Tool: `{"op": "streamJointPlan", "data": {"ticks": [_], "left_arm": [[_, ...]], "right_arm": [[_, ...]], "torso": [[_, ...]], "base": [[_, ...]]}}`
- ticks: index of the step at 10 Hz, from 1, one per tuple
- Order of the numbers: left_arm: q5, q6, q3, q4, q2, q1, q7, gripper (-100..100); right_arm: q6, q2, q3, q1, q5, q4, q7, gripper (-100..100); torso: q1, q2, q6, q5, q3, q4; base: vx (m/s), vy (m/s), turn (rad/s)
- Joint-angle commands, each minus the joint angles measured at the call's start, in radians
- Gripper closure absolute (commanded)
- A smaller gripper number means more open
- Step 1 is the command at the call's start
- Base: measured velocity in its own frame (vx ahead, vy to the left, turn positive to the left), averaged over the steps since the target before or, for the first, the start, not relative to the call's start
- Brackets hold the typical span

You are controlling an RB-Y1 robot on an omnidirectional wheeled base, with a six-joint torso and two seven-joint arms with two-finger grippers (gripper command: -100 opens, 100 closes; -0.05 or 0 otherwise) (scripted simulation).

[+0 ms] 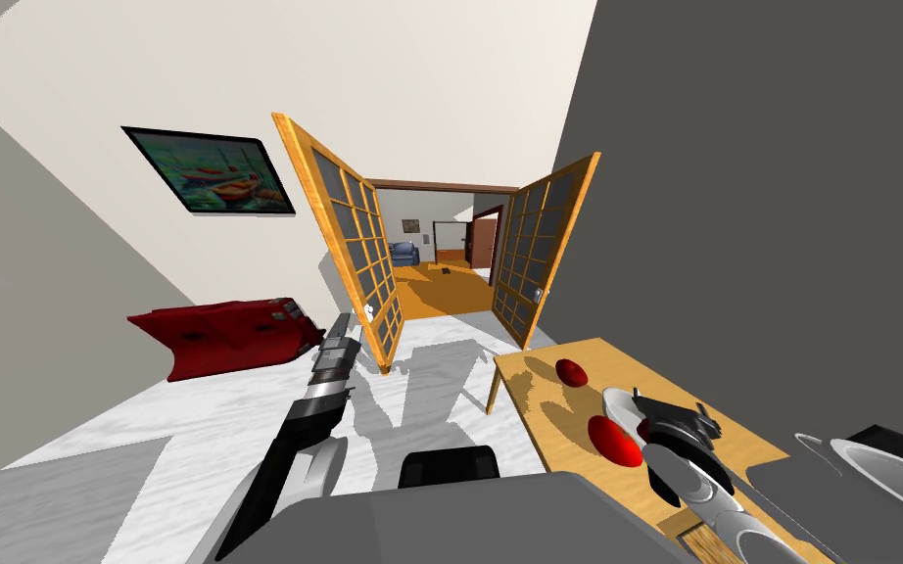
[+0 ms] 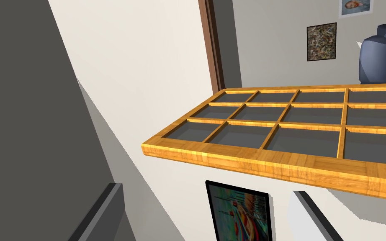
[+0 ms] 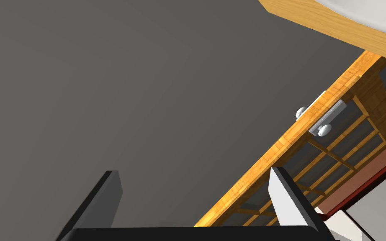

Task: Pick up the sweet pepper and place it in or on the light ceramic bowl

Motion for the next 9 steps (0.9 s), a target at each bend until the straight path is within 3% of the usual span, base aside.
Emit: {"op": "streamJointPlan", "data": {"ticks": [1, 2, 3, 4, 9], "left_arm": [[0.0, 0.0, 0.0, 0.0, 0.0, 0.0, 0.0, 0], [0.0, 0.0, 0.0, 0.0, 0.0, 0.0, 0.0, 0], [0.0, 0.0, 0.0, 0.0, 0.0, 0.0, 0.0, 0], [0.0, 0.0, 0.0, 0.0, 0.0, 0.0, 0.0, 0], [0.0, 0.0, 0.0, 0.0, 0.0, 0.0, 0.0, 0]], "right_arm": [[-0.029, -0.028, -0.006, -0.013, -0.013, 0.009, 0.003, -100], [-0.06, -0.06, -0.017, -0.019, -0.032, 0.007, 0.01, -100], [-0.039, -0.038, -0.017, -0.007, -0.029, -0.01, 0.019, -100], [-0.045, -0.04, -0.019, -0.006, -0.033, -0.014, 0.026, 0], [-0.045, -0.04, -0.019, -0.006, -0.032, -0.014, 0.026, 0]], "torso": [[0.0, 0.0, 0.0, 0.0, 0.0, 0.0], [-0.001, 0.0, 0.0, 0.0, 0.0, 0.0], [0.0, -0.001, 0.0, 0.0, 0.0, 0.0], [-0.003, -0.001, 0.0, -0.001, -0.001, 0.0], [-0.007, -0.002, 0.0, -0.002, -0.001, -0.001]], "base": [[-0.027, 0.082, -0.003], [-0.027, 0.098, 0.0], [-0.011, 0.046, -0.007], [-0.002, 0.009, -0.001], [0.0, 0.0, 0.0]]}}
